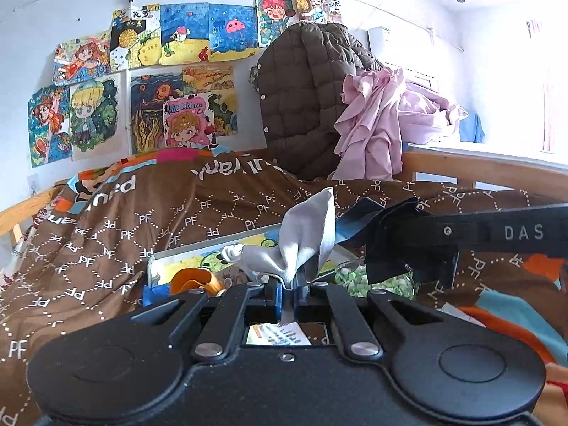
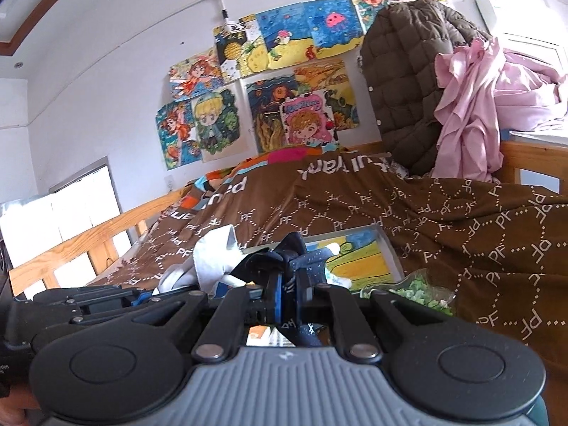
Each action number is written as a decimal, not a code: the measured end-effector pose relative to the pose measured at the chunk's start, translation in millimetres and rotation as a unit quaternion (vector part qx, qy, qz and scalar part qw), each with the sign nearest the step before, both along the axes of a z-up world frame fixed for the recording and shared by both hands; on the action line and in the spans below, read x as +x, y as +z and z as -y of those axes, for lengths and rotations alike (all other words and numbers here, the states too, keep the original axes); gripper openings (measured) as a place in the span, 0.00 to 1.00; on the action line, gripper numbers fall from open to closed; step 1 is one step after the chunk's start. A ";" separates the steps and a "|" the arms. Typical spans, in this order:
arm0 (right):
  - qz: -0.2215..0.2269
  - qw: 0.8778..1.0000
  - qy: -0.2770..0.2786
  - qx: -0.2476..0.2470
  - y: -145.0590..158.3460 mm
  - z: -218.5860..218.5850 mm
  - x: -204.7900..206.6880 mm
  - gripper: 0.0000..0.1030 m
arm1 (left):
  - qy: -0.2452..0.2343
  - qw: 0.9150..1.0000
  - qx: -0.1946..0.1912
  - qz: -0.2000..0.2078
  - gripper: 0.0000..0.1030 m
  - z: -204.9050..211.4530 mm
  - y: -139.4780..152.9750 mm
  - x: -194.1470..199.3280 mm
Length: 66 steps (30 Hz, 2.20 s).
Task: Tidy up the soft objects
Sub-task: 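Lift the grey and navy cloths and carry them over the tray, then lower both cloths into the tray and open both tools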
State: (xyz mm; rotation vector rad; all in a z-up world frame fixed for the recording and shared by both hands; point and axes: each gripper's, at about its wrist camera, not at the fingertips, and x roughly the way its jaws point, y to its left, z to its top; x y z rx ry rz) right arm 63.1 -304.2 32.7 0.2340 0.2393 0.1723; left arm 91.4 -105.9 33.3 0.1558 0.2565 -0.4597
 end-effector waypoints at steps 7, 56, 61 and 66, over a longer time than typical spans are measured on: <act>0.013 0.999 -0.030 -0.001 -5.7 15.5 28.5 0.08 | -0.006 1.000 -0.015 -0.021 0.05 4.8 -2.3 29.8; -0.088 0.992 -0.075 0.056 -85.7 70.9 209.0 0.11 | -0.009 0.970 -0.048 -0.236 0.06 104.0 -85.1 262.7; -0.093 0.992 -0.074 0.052 -85.4 69.4 209.6 0.17 | -0.005 0.969 -0.043 -0.242 0.08 104.6 -88.5 262.8; -0.092 0.992 -0.078 0.045 -83.9 69.3 208.5 0.27 | 0.000 0.969 -0.042 -0.243 0.12 103.4 -89.7 260.5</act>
